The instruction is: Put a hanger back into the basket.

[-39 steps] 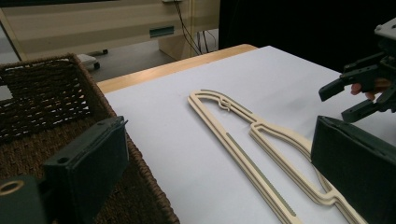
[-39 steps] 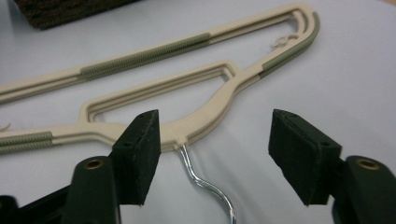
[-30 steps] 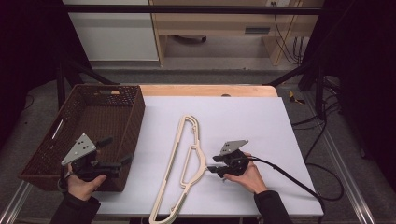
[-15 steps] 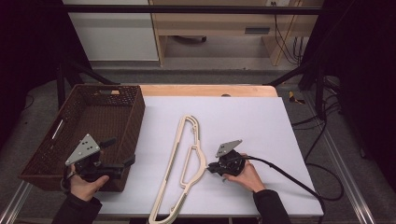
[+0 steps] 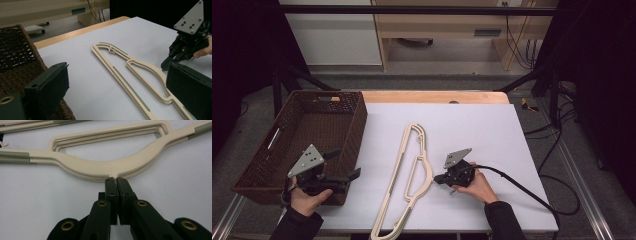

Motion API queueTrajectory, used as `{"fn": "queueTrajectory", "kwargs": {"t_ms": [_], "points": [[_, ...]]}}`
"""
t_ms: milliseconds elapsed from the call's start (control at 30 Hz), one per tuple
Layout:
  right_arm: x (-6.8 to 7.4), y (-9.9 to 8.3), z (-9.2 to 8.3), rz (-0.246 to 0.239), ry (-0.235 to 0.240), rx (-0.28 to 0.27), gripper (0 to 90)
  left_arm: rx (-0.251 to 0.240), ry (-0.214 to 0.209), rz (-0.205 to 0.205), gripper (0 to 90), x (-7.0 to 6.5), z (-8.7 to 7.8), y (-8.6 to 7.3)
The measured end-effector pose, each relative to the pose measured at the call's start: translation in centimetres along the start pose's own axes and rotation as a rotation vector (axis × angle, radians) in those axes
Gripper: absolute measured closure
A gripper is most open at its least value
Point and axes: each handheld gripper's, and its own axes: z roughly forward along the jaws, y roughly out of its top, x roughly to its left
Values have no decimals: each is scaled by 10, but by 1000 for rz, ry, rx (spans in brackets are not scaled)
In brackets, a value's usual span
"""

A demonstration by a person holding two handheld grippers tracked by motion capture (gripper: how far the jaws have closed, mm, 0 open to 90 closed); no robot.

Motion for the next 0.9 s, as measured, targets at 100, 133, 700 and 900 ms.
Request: {"fn": "queueTrajectory", "kwargs": {"t_ms": [100, 133, 700, 900], "points": [[1, 3, -5, 1, 0, -24, 884, 9, -5, 5, 43, -2, 2, 0], [1, 3, -5, 1, 0, -24, 884, 12, -6, 6, 43, -3, 3, 0], [1, 0, 0, 23, -10, 5, 878, 34, -17, 21, 42, -8, 9, -1], [1, 1, -2, 25, -15, -8, 878, 42, -19, 26, 42, -9, 11, -2]]}}
